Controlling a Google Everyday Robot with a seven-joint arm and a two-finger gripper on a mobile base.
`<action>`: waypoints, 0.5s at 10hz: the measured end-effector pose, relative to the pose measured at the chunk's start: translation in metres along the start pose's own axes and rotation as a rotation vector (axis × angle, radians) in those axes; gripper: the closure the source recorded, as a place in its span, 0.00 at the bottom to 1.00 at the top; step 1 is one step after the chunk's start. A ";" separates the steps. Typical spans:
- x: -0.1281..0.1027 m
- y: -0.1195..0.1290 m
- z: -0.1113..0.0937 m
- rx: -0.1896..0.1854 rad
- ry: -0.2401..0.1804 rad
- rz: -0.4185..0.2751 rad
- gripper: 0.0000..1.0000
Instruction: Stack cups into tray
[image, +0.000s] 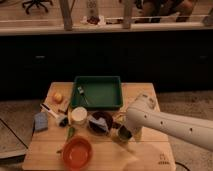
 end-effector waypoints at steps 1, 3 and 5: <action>0.001 0.001 0.003 -0.004 -0.002 0.007 0.28; 0.002 0.002 0.009 -0.016 -0.004 0.018 0.49; 0.002 0.002 0.012 -0.021 -0.009 0.023 0.72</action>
